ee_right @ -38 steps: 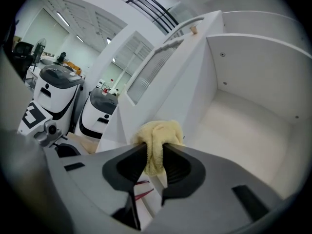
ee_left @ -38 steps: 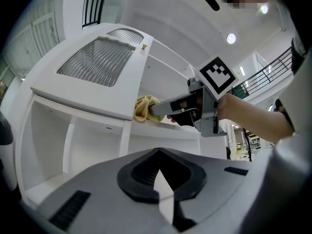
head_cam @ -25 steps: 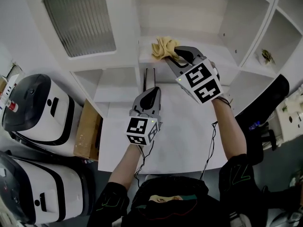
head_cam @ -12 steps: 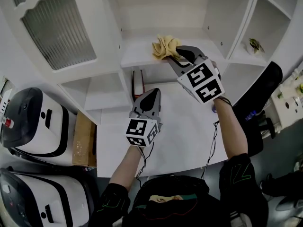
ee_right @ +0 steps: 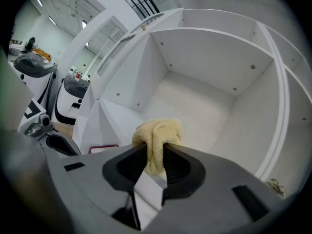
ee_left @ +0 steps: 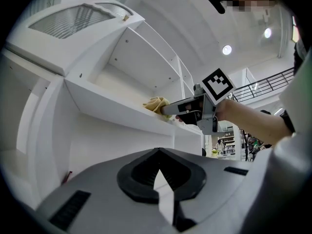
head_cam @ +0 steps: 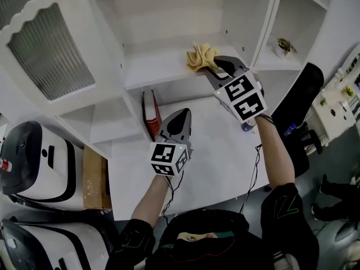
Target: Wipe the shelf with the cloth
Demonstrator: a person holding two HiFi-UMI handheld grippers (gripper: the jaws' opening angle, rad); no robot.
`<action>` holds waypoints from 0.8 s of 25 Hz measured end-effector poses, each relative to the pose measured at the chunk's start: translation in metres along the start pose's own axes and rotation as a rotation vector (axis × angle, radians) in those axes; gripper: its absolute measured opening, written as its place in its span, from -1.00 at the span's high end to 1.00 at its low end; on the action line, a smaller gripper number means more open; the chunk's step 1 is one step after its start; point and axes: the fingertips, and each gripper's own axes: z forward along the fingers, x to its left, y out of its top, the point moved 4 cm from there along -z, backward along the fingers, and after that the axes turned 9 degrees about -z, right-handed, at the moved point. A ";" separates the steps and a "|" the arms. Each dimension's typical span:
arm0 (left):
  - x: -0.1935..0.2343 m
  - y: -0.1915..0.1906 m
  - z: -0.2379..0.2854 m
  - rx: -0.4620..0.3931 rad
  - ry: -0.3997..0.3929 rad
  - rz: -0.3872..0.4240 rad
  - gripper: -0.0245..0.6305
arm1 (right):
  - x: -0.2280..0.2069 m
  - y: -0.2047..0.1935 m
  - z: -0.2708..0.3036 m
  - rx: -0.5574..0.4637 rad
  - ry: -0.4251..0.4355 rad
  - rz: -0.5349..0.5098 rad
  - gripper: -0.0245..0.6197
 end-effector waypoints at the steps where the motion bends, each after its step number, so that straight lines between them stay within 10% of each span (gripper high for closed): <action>1: -0.003 -0.002 0.003 0.003 -0.009 -0.002 0.93 | -0.004 -0.005 -0.002 0.010 -0.010 0.008 0.61; 20: -0.048 -0.018 0.024 0.033 -0.114 -0.016 0.93 | -0.054 -0.077 -0.051 0.119 -0.182 0.139 0.61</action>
